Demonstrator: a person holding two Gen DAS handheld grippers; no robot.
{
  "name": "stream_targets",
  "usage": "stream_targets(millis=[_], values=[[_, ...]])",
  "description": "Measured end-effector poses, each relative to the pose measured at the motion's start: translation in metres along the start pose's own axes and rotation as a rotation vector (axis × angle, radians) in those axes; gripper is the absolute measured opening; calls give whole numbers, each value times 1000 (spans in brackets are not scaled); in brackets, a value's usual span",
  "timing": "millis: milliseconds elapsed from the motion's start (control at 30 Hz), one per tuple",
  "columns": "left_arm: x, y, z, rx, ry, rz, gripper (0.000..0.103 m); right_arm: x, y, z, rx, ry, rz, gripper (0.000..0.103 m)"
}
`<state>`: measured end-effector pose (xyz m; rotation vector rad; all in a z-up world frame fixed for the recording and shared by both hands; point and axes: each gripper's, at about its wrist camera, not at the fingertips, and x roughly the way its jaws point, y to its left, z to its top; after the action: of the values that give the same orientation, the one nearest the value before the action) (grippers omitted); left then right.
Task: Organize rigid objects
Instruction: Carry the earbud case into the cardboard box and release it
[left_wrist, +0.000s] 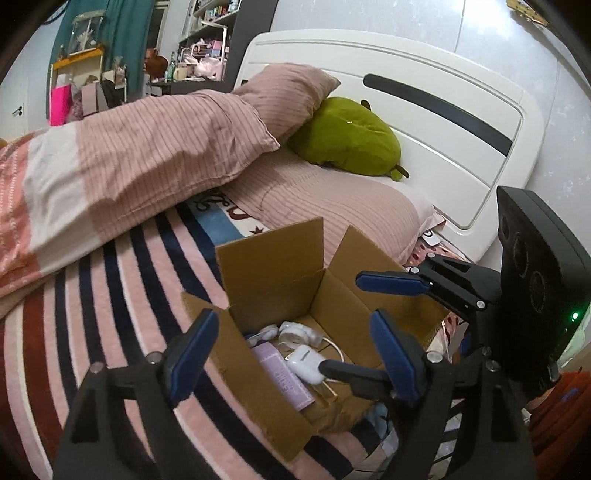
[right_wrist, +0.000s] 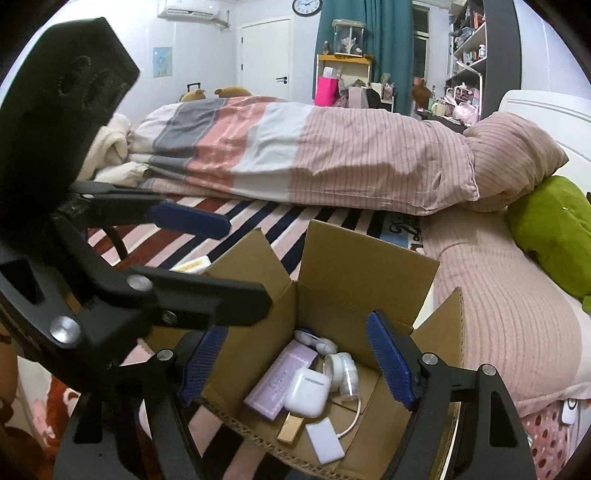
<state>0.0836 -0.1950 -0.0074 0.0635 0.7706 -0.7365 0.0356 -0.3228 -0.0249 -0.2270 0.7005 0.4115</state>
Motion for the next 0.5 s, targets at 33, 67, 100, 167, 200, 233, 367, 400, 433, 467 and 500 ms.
stream_targets(millis=[33, 67, 100, 167, 200, 233, 367, 400, 433, 467, 500], values=[[-4, 1, -1, 0, -5, 5, 82, 0, 0, 0, -2, 2, -2, 75], [-8, 2, -3, 0, -11, 9, 82, -1, 2, 0, -4, 5, -5, 75], [-12, 3, -5, -2, -16, 12, 82, -2, 4, 1, -6, 7, -7, 75], [-22, 8, -8, -10, -29, 18, 82, -2, 7, 3, -8, 10, -13, 75], [-27, 10, -10, -13, -37, 21, 82, -3, 10, 5, -9, 10, -15, 75], [-34, 14, -13, -19, -48, 26, 82, -3, 12, 6, -10, 11, -14, 75], [-58, 34, -25, -46, -83, 61, 82, -2, 32, 16, -21, 8, 5, 75], [-65, 40, -28, -55, -91, 73, 82, 0, 41, 21, -30, 7, 15, 75], [-72, 48, -33, -67, -99, 87, 82, 3, 48, 24, -37, 6, 22, 75], [-79, 57, -38, -81, -106, 103, 82, 6, 56, 27, -46, 5, 32, 75], [-85, 66, -43, -94, -112, 118, 82, 10, 64, 32, -55, 4, 43, 75]])
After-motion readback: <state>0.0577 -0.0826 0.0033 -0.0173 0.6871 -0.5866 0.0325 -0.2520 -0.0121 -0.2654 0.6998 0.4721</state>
